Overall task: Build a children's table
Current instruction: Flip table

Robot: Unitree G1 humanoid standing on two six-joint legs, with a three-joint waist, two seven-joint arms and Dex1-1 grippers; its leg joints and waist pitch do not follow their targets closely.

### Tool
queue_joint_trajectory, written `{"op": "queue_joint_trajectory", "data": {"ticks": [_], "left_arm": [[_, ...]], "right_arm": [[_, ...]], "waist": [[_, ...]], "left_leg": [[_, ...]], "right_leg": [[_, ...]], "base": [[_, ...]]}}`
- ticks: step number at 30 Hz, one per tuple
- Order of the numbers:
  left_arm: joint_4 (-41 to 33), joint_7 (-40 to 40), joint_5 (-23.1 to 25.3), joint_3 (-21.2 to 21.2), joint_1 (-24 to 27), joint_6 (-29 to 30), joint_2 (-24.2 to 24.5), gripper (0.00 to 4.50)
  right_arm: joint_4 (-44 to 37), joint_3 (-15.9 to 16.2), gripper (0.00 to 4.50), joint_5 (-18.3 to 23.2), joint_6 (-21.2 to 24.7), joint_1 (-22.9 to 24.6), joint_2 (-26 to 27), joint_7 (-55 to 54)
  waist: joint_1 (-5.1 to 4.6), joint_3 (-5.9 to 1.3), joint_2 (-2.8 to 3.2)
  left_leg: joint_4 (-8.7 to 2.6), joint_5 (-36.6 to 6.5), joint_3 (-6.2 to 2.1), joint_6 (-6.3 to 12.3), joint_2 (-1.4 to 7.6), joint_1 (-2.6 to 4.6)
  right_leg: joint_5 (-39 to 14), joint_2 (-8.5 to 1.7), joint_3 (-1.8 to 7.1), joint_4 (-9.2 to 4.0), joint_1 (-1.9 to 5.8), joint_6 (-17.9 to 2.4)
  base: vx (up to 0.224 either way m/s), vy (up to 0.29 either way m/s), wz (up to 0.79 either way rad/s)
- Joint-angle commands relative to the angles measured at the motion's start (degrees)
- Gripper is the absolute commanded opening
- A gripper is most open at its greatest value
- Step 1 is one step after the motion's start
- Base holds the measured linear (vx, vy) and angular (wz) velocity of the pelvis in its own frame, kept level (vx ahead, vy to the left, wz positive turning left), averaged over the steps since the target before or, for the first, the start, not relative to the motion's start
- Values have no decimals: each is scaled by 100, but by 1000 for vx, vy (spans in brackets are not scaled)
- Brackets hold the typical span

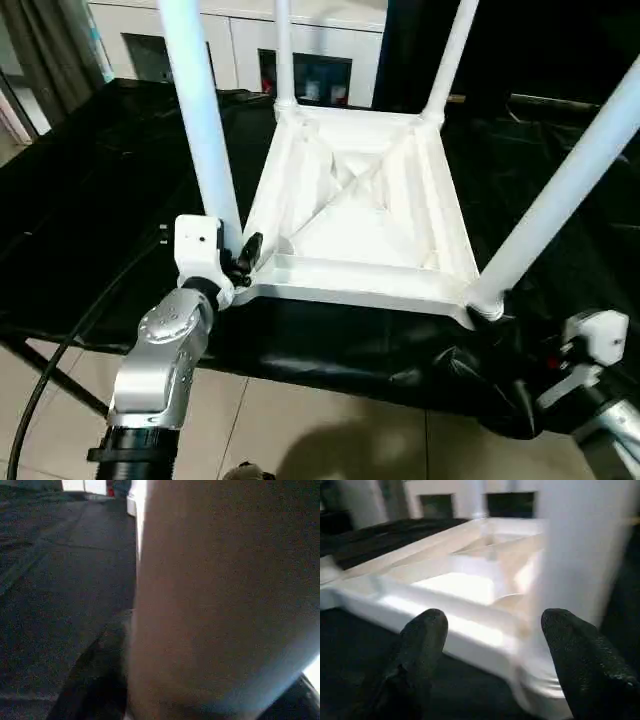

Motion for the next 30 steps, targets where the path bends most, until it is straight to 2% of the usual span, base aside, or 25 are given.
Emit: {"op": "queue_joint_trajectory", "data": {"ticks": [1,3,4,6,7,8,9,10,11,13,14,15,16,17,19,20,23,24,25,27,30], "left_arm": [[113,202,55,-21,-156,47,-106,242],[139,281,89,-2,-171,44,-126,223],[191,308,72,17,-210,55,-162,220],[188,358,45,39,-209,77,-224,218],[174,391,-43,75,-212,142,-324,216],[169,400,-81,91,-216,172,-356,215],[164,470,-148,154,-225,227,-434,214],[166,518,-257,203,-229,274,-566,214],[183,570,-324,241,-243,305,-662,214],[190,589,-385,264,-252,346,-726,214],[201,663,-489,308,-272,405,-872,214],[220,710,-566,347,-295,456,-976,214],[237,758,-618,379,-314,491,-1062,214],[248,816,-637,401,-327,504,-1126,214],[297,885,-667,448,-371,509,-1208,214],[333,916,-660,470,-402,499,-1262,214],[407,983,-643,545,-451,499,-1363,214],[457,1121,-752,716,-517,516,-1551,214],[471,1126,-765,740,-534,519,-1568,214],[403,1130,-765,702,-525,542,-1659,214],[362,1158,-787,697,-514,566,-1712,214]], "right_arm": [[-343,52,334,217,374,38,-88,-17],[-395,48,334,247,428,49,-92,-30],[-438,31,334,290,566,23,-80,-88],[-517,81,334,318,711,-6,-54,-155],[-580,172,334,418,998,-110,15,-291],[-587,205,334,477,1127,-162,46,-342],[-547,312,334,440,1315,-263,50,-416],[-407,547,334,460,1734,-511,104,-486],[-293,698,334,430,2054,-694,147,-582],[-236,768,334,405,2098,-777,179,-569],[-140,889,334,453,2296,-947,257,-568],[-86,1003,334,475,2444,-1074,311,-551],[-55,1105,334,473,2541,-1170,344,-520],[-44,1185,334,415,2560,-1225,345,-486],[-21,1298,334,360,2606,-1336,398,-482],[-18,1309,362,428,2734,-1405,431,-547],[-26,1284,372,531,3063,-1501,464,-732],[-59,1202,381,634,3203,-1540,512,-787],[-60,1167,406,673,3246,-1553,554,-831],[40,879,411,852,3274,-1620,768,-1106],[273,603,430,898,3432,-1736,973,-1570]], "waist": [[-34,-274,-17],[-36,-272,-17],[-39,-267,2],[-38,-265,-10],[-33,-264,35],[-50,-257,31],[-49,-262,58],[-53,-263,85],[-80,-261,49],[-55,-274,22],[-52,-274,-20],[-49,-282,-12],[-32,-285,3],[-35,-279,-23],[-9,-293,-6],[-21,-292,-9],[-27,-289,-4],[-30,-289,-38],[-24,-288,-30],[-24,-289,-19],[-37,-299,-6]], "left_leg": [[-415,-977,-204,371,378,145],[-429,-1035,-210,330,383,142],[-434,-1069,-212,289,384,147],[-440,-1088,-217,258,379,141],[-444,-1153,-222,220,378,143],[-454,-1176,-227,185,370,142],[-451,-1203,-231,158,364,140],[-451,-1211,-236,129,362,145],[-446,-1177,-234,112,345,134],[-418,-1089,-209,124,356,139],[-417,-1025,-204,140,356,128],[-415,-837,-207,176,335,102],[-396,-779,-198,205,347,117],[-402,-768,-195,220,347,105],[-401,-716,-195,210,361,110],[-404,-724,-189,218,356,108],[-407,-717,-187,204,353,120],[-406,-718,-179,200,348,116],[-405,-729,-181,196,345,114],[-413,-736,-187,192,357,115],[-419,-692,-187,139,356,124]], "right_leg": [[19,-528,228,-506,76,-1012],[-85,-535,228,-514,78,-1003],[-136,-534,230,-526,69,-991],[-211,-539,230,-526,74,-987],[-318,-546,233,-532,63,-976],[-404,-539,229,-541,65,-982],[-465,-541,228,-547,58,-976],[-486,-537,227,-551,56,-973],[-501,-524,218,-549,71,-1013],[-640,-558,244,-567,51,-988],[-602,-561,243,-561,63,-986],[-491,-559,226,-524,80,-1033],[-448,-555,232,-534,57,-1015],[-447,-556,231,-535,61,-1005],[-370,-563,229,-514,63,-991],[-336,-560,229,-518,60,-1005],[-316,-549,235,-522,55,-986],[-316,-546,233,-526,59,-971],[-328,-556,235,-524,63,-970],[-398,-576,241,-530,51,-937],[-290,-553,230,-515,38,-957]], "base": [[0,0,0],[0,0,0],[0,0,0],[0,0,0],[0,0,0],[0,0,0],[0,0,0],[0,0,0],[0,0,0],[0,0,0],[0,0,0],[0,0,0],[0,0,0],[0,0,0],[0,0,0],[0,0,0],[0,0,0],[0,0,0],[0,0,0],[0,0,0],[0,0,0]]}}
